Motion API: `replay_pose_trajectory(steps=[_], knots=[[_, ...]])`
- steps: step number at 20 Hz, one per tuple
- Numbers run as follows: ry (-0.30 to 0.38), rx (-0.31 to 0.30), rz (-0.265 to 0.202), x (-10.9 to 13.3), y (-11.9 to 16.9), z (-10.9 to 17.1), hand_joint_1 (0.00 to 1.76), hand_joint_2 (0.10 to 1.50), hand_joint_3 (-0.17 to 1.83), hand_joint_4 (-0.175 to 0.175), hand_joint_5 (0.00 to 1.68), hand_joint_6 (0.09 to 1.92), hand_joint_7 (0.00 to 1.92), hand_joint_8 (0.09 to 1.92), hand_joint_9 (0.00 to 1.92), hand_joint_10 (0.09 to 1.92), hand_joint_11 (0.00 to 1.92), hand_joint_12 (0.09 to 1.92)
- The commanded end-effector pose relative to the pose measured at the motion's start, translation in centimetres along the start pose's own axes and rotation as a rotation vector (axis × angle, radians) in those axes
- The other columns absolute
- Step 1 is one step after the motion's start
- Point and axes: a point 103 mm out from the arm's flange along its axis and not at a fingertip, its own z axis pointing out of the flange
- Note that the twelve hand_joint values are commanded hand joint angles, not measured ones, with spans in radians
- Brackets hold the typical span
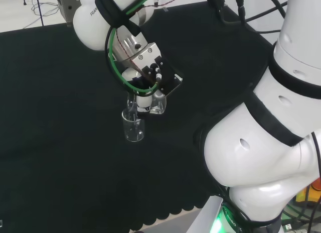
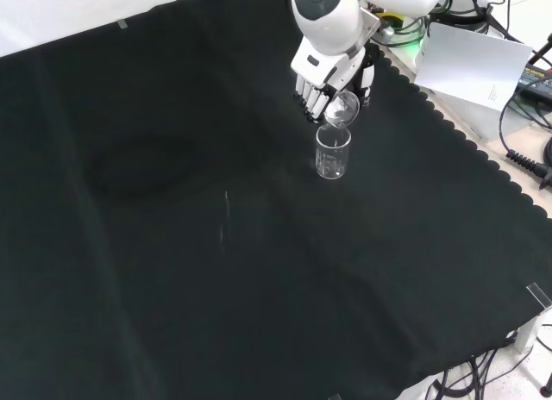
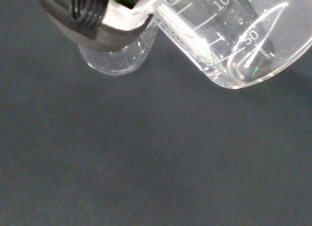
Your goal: Pour the water from the handheld beaker into the one on the table.
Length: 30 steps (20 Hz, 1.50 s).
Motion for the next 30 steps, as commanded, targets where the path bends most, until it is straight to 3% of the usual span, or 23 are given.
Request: replay_pose_trajectory(steps=[1,30], knots=[[-0.089,0.094,0.045,-0.22,0.85,0.5,1.41,1.07,-0.17,-0.11,1.12,0.81,1.19,0.72,1.38,0.47,1.14,1.03],[-0.195,0.115,0.075,0.5,0.55,-0.26,1.41,1.07,-0.17,-0.11,1.12,0.81,1.19,0.72,1.38,0.46,1.14,1.04]])
